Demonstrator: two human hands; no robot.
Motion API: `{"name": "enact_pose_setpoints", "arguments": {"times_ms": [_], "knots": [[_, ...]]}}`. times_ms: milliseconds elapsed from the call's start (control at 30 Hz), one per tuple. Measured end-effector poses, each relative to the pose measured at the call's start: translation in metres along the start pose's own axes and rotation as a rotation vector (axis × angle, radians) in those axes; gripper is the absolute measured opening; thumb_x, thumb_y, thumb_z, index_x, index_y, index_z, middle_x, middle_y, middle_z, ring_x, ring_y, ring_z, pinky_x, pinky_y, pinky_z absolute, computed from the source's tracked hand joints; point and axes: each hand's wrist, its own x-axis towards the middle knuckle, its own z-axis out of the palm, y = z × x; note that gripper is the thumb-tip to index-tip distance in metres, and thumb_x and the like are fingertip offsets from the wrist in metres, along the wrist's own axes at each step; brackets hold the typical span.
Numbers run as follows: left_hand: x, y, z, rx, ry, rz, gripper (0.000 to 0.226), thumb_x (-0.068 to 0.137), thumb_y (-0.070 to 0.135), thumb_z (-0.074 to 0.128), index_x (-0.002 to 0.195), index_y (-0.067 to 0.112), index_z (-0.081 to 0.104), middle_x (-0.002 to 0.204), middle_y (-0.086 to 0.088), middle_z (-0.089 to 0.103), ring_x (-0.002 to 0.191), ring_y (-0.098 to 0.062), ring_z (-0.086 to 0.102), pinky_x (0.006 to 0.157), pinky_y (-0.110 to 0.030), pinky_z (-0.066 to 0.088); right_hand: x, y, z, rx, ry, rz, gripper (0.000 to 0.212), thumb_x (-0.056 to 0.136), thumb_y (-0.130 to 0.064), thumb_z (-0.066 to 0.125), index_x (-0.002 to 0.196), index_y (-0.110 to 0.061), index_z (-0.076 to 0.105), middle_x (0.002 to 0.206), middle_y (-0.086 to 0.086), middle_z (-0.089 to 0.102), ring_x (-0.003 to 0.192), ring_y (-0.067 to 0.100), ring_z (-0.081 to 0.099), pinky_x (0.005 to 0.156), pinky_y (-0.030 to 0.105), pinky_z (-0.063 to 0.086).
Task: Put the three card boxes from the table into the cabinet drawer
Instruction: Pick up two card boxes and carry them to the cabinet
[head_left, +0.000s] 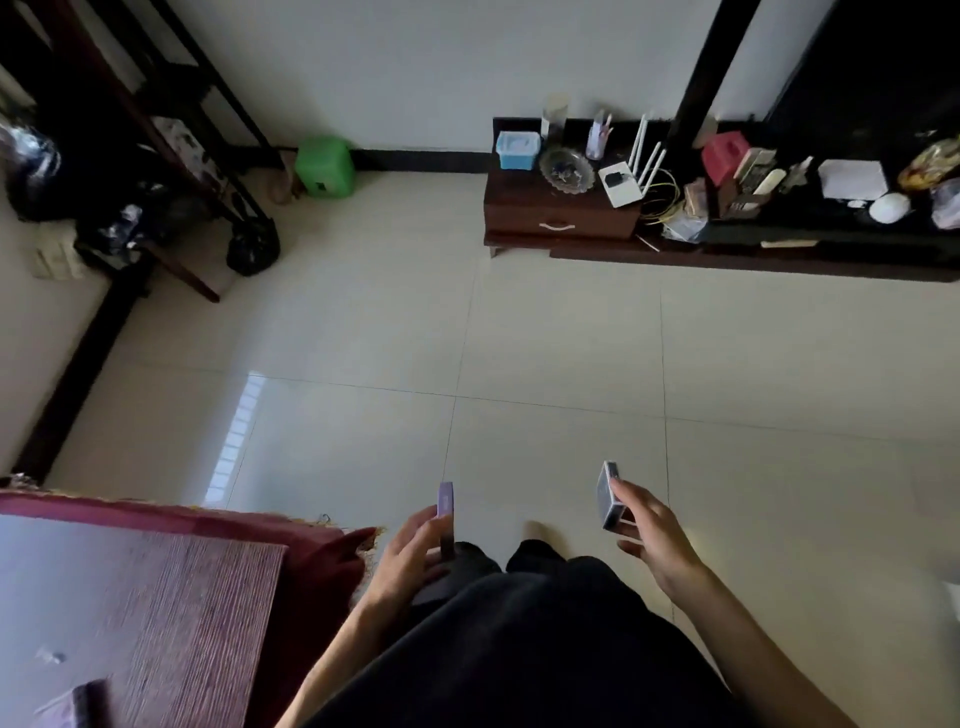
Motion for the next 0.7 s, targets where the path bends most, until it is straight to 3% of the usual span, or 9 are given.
{"name": "enact_pose_setpoints", "arguments": {"times_ms": [167,267,400,567,700], "knots": [[0.036,0.058,0.034,0.099,-0.039,0.018,0.03,0.094,0.035,0.056,0.12,0.02,0.057,0.114,-0.016,0.066,0.104,-0.035,0.067,0.098,-0.049,0.052,0.024,-0.032,-0.021,0.112,0.053,0.011,0.046,0.08,-0.067,0.063,0.113,-0.037,0.066,0.113,0.006,0.071,0.106,0.026,0.069,0.083,0.04,0.052],[0.061,0.082,0.041,0.1,-0.032,-0.005,0.029,0.092,0.037,0.057,0.116,0.021,0.06,0.111,-0.014,0.068,0.101,-0.033,0.069,0.091,-0.045,0.055,0.043,-0.052,-0.026,0.154,0.084,0.018,0.031,0.09,-0.059,0.061,0.11,-0.037,0.067,0.112,0.007,0.072,0.105,0.027,0.069,0.082,0.04,0.052],[0.101,0.116,0.048,0.072,-0.011,-0.053,0.028,0.09,0.041,0.06,0.109,0.023,0.067,0.108,-0.014,0.07,0.097,-0.032,0.071,0.083,-0.039,0.058,0.078,-0.091,-0.028,0.169,0.118,0.037,0.031,0.09,-0.059,0.061,0.108,-0.035,0.069,0.109,0.004,0.073,0.103,0.026,0.07,0.078,0.038,0.051],[0.159,0.186,0.052,0.06,-0.022,-0.047,0.025,0.093,0.037,0.056,0.109,0.021,0.065,0.109,-0.015,0.066,0.095,-0.029,0.07,0.076,-0.032,0.056,0.131,-0.158,-0.026,0.135,0.121,0.048,0.026,0.093,-0.056,0.059,0.107,-0.035,0.066,0.113,0.007,0.07,0.106,0.029,0.068,0.084,0.041,0.052],[0.202,0.252,0.061,0.11,-0.046,-0.03,0.025,0.093,0.039,0.055,0.111,0.024,0.063,0.116,-0.017,0.066,0.101,-0.031,0.07,0.073,-0.031,0.057,0.168,-0.214,-0.028,0.122,0.129,0.038,0.024,0.095,-0.053,0.057,0.11,-0.035,0.062,0.114,0.006,0.069,0.103,0.026,0.069,0.072,0.034,0.053]]}}
